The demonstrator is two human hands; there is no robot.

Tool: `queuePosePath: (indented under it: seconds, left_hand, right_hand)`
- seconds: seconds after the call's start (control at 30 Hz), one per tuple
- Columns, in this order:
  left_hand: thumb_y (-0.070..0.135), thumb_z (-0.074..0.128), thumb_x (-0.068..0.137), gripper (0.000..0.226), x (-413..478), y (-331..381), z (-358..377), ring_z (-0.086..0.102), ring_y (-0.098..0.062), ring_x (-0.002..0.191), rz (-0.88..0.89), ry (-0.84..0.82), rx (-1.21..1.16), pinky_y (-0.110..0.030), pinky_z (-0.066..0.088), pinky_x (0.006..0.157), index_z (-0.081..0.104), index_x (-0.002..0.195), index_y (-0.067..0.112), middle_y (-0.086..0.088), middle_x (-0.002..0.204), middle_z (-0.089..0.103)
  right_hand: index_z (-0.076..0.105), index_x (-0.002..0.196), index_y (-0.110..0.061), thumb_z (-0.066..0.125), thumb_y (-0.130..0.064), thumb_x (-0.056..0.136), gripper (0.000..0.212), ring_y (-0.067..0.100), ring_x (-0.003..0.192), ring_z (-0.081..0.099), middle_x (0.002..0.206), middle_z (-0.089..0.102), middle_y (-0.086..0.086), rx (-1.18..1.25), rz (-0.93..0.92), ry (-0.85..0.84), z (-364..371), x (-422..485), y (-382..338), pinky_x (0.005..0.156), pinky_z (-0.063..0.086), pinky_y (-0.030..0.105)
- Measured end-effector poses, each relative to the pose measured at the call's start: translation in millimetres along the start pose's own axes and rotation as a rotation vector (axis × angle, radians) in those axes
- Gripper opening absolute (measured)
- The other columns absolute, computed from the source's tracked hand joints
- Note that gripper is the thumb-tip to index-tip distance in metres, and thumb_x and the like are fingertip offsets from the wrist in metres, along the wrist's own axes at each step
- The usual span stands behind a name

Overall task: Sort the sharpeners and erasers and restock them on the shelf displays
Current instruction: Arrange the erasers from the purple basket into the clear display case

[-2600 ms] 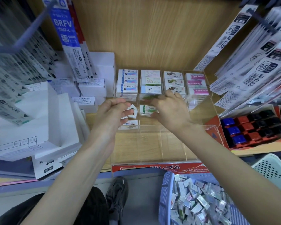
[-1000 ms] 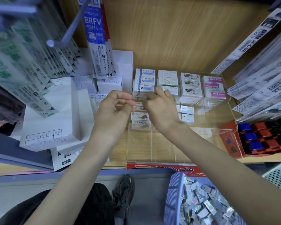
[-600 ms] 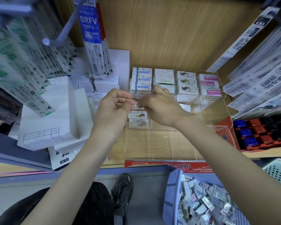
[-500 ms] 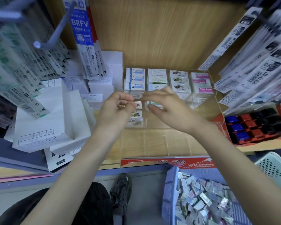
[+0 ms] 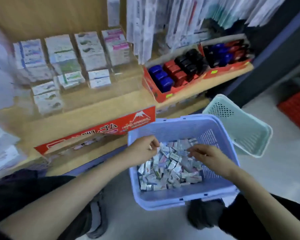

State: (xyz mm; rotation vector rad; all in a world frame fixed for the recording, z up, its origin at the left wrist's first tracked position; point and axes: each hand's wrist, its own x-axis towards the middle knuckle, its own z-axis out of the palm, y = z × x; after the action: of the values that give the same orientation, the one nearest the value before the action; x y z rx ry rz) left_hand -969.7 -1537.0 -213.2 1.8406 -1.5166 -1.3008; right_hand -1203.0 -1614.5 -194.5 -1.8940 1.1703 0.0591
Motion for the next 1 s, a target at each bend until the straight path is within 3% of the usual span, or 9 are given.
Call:
queuePosePath:
  seconds: [0.17,0.3,0.37,0.5,0.6,0.73,0.83,0.9,1.0]
  left_hand:
    - [0.005,0.058,0.089,0.014,75.6,-58.6,57.2,0.052,-0.02,0.074,-0.291,0.0,-0.179,-0.031,0.042,0.067,0.048,0.096,0.012,-0.007,0.099,0.051]
    - [0.006,0.069,0.08,0.034,117.0,-100.3,105.4,0.049,-0.031,0.113,-0.435,0.131,-0.142,-0.029,0.039,0.081,0.053,0.111,0.007,-0.015,0.119,0.046]
    - [0.011,0.073,0.078,0.053,126.1,-116.8,121.0,0.042,-0.031,0.121,-0.451,0.148,-0.022,-0.028,0.036,0.091,0.05,0.125,0.006,-0.018,0.132,0.037]
    - [0.024,0.073,0.08,0.075,136.7,-139.6,130.3,0.026,-0.031,0.133,-0.307,0.069,0.307,-0.036,0.027,0.104,0.034,0.144,0.019,-0.012,0.145,0.025]
    - [0.033,0.074,0.077,0.077,146.2,-146.4,133.7,0.033,-0.034,0.125,-0.232,0.102,0.478,-0.04,0.027,0.1,0.037,0.143,0.02,-0.012,0.138,0.037]
    - [0.033,0.08,0.068,0.075,148.4,-151.2,144.0,0.047,-0.041,0.109,-0.141,0.193,0.603,-0.048,0.04,0.089,0.051,0.134,0.014,-0.016,0.121,0.052]
    - [0.028,0.073,0.078,0.064,153.8,-141.3,147.6,0.049,-0.034,0.113,0.003,0.212,0.656,-0.045,0.041,0.091,0.049,0.135,0.011,-0.012,0.126,0.052]
    - [0.023,0.068,0.084,0.057,166.5,-127.2,149.2,0.051,-0.032,0.114,0.107,0.173,0.54,-0.042,0.043,0.092,0.047,0.135,0.009,-0.01,0.13,0.051]
    - [0.021,0.069,0.084,0.063,193.8,-104.0,158.4,0.048,-0.03,0.123,0.242,0.041,0.414,-0.041,0.038,0.101,0.042,0.14,0.01,-0.009,0.139,0.045]
  right_hand:
    - [0.06,0.121,-0.006,0.048,-0.008,0.096,0.027,0.023,0.105,0.057,0.12,0.06,0.008,0.034,0.242,-0.035,36.7,43.4,81.1,0.082,0.043,0.028]
    - [0.042,0.138,-0.012,0.057,-0.01,0.09,0.051,0.035,0.116,0.05,0.139,0.042,0.016,-0.078,0.424,0.005,68.5,80.6,133.7,0.084,0.045,0.034]
    - [0.026,0.145,-0.018,0.064,-0.017,0.087,0.069,0.038,0.127,0.037,0.148,0.026,0.014,-0.153,0.463,0.01,79.8,93.1,153.1,0.096,0.041,0.041]
    - [0.003,0.15,-0.021,0.068,-0.036,0.083,0.095,0.04,0.134,0.016,0.155,0.007,0.009,-0.286,0.471,-0.032,95.6,111.5,181.8,0.103,0.035,0.048]
    - [0.0,0.149,-0.016,0.058,-0.06,0.082,0.099,0.036,0.137,0.018,0.155,0.01,0.012,-0.534,0.397,0.02,100.6,119.0,187.8,0.108,0.028,0.045]
    - [0.009,0.148,0.0,0.05,-0.037,0.093,0.078,0.037,0.136,0.027,0.149,0.023,0.024,-0.519,0.191,0.161,101.7,133.2,190.6,0.11,0.031,0.043]
    - [0.011,0.148,-0.008,0.055,-0.025,0.091,0.075,0.038,0.133,0.028,0.147,0.019,0.023,-0.271,0.267,0.151,105.1,145.4,196.4,0.107,0.038,0.047]
    - [0.018,0.146,-0.014,0.06,-0.022,0.088,0.072,0.035,0.13,0.031,0.146,0.019,0.017,-0.153,0.297,0.215,110.6,142.6,197.1,0.098,0.045,0.052]
    - [0.035,0.136,-0.006,0.063,-0.019,0.086,0.059,0.035,0.124,0.035,0.14,0.029,0.018,-0.175,0.283,0.34,116.9,130.9,196.1,0.092,0.047,0.051]
